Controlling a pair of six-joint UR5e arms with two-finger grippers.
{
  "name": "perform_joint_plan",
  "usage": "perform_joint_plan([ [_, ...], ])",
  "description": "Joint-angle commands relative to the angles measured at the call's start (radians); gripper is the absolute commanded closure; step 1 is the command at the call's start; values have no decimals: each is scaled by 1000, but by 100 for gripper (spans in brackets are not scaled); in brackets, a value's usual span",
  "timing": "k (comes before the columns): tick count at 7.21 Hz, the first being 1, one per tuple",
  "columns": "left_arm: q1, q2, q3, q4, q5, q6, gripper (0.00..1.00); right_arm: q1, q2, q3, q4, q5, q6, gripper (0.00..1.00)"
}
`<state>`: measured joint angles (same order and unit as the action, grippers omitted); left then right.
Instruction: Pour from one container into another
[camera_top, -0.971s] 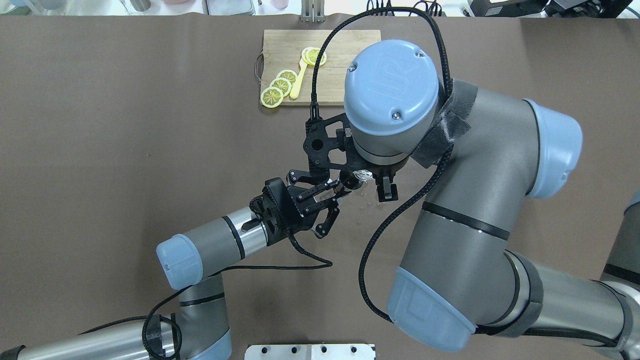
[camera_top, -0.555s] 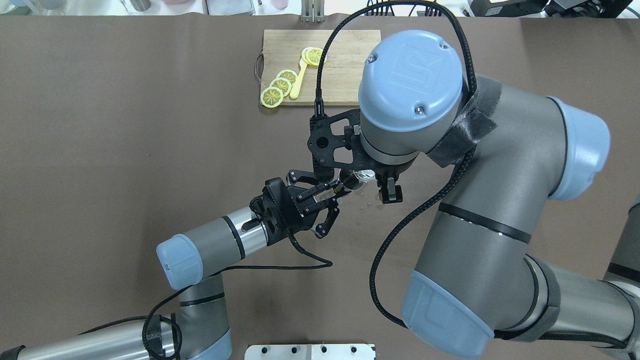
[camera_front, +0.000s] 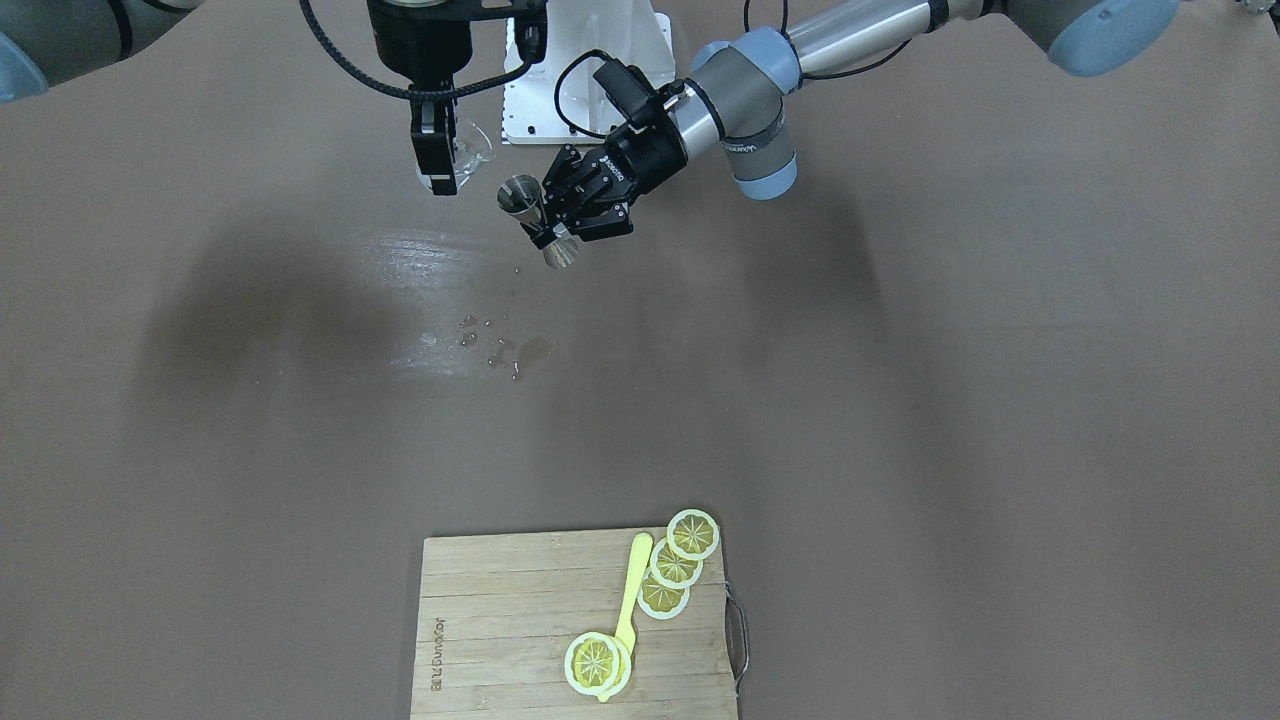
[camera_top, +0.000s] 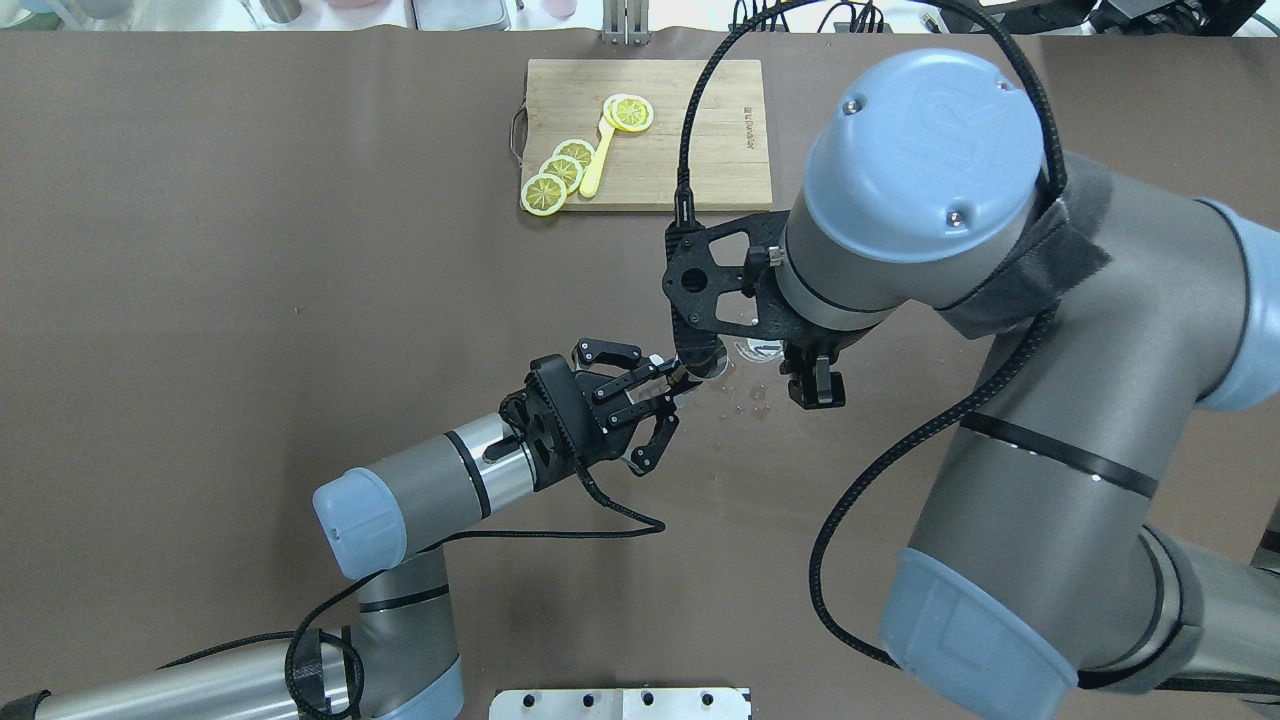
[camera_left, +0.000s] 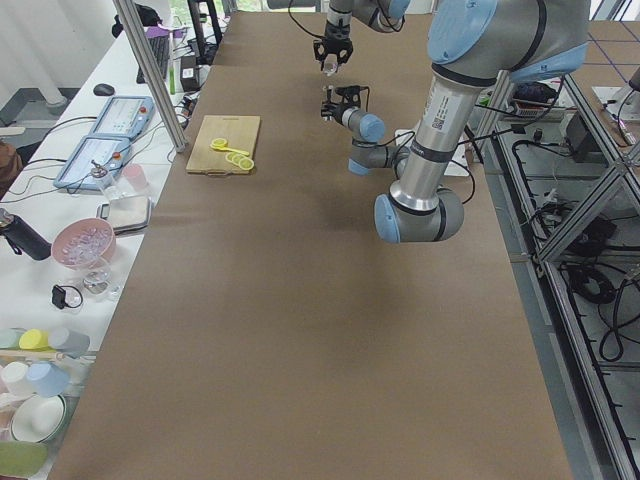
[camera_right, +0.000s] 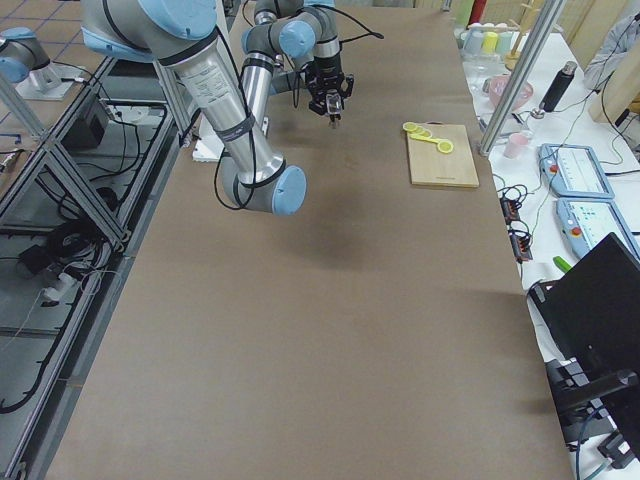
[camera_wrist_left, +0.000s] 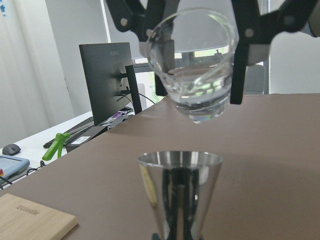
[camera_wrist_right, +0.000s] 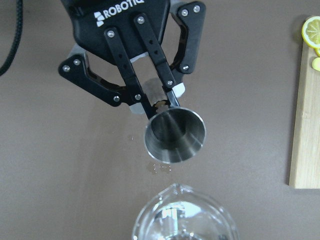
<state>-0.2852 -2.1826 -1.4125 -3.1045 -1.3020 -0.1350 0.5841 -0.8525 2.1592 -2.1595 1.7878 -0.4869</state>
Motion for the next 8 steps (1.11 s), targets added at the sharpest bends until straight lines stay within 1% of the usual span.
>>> perform_joint_plan([
  [1,-2,0,1,3,18,0,100,74,-87,11,119,76,-1,100],
  [2,-2,1,0,3,29,0,100,100,-147,11,206,108,-1,100],
  [4,-3,14,-29,-6,30,2,100,137,-265,8,367,145,-2,100],
  [5,-31,11,-32,1,30,2,100,169,-307,1,435,180,-2,100],
  [6,-60,15,-32,3,30,2,100,209,-341,-22,505,212,-2,100],
  [7,-86,36,-32,0,30,0,100,253,-359,-68,580,258,1,100],
  [8,-124,59,-32,-3,30,-2,100,320,-381,-125,671,322,5,100],
])
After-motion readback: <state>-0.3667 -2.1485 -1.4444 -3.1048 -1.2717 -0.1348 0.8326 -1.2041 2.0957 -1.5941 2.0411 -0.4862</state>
